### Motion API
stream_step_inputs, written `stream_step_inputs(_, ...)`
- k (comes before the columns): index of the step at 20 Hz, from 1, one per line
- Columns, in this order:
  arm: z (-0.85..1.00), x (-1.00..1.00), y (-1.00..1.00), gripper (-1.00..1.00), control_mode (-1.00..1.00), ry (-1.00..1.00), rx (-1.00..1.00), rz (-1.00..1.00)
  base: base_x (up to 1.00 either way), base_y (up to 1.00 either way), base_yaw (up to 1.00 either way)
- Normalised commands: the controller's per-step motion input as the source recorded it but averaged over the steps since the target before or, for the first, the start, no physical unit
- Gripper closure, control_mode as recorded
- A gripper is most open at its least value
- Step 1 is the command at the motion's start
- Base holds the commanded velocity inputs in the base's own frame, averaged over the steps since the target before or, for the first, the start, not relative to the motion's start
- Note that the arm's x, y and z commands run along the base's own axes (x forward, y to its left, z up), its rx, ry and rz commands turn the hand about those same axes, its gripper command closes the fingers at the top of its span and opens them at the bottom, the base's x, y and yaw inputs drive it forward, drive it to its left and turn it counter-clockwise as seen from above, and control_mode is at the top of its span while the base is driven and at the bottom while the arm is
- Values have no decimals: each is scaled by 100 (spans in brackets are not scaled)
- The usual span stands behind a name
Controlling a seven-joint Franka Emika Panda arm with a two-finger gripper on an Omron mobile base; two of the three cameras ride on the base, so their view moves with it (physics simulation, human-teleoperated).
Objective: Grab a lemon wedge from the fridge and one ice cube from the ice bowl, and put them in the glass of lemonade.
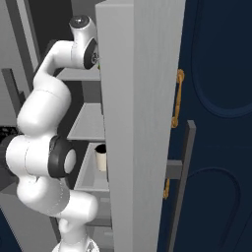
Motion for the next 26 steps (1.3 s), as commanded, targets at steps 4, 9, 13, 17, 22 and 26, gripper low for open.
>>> stream_step_inputs(4, 0, 82, 0, -100, -100, -4, 0, 0, 0, 0, 0)
stream_step_inputs(9, -8, 29, 0, -100, -100, 2, 0, 0, 0, 0, 0)
stream_step_inputs(13, 0, -31, -4, -100, -100, 1, 1, 0, 0, 0, 0)
stream_step_inputs(17, 0, -54, 0, -100, -100, -1, 2, 0, 0, 0, 0)
stream_step_inputs(22, -12, -7, 0, -100, -100, 0, 0, 0, 0, 0, 0)
stream_step_inputs(26, -19, -2, 0, -100, -100, 0, 0, 0, 0, 0, 0)
